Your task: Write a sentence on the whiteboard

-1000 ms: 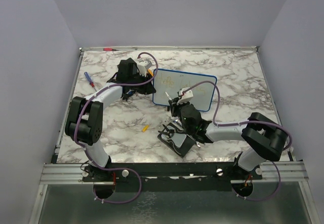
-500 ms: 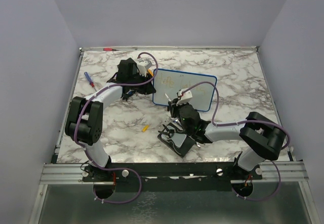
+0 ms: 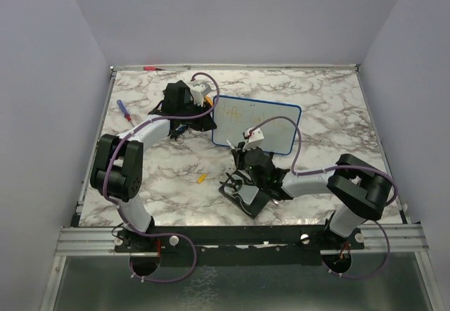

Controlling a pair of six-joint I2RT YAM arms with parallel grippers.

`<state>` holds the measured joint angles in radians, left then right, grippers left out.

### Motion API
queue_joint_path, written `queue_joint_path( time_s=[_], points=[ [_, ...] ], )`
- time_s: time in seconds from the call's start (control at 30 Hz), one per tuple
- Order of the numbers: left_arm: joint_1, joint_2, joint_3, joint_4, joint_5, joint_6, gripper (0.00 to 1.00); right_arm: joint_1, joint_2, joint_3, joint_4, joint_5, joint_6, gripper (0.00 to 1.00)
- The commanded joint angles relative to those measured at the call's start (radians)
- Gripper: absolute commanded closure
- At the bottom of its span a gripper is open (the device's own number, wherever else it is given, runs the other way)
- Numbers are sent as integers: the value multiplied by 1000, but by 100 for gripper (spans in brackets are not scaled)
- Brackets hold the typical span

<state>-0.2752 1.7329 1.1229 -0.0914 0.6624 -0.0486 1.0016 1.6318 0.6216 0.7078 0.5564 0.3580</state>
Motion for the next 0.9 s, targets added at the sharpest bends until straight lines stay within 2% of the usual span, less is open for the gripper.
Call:
queue_joint_path(
  time_s=[0.0,0.43,0.87],
  points=[
    [-4,-8,20,19,-11,4,75,20,30,-4,-44,-18,57,100],
    [-5,-13,18,18,-10,4,75,29,10,-14,-83,89,81,100],
    [-4,-10,18,19,-10,4,75,29,19,-8,-14,17,19,100]
  ],
)
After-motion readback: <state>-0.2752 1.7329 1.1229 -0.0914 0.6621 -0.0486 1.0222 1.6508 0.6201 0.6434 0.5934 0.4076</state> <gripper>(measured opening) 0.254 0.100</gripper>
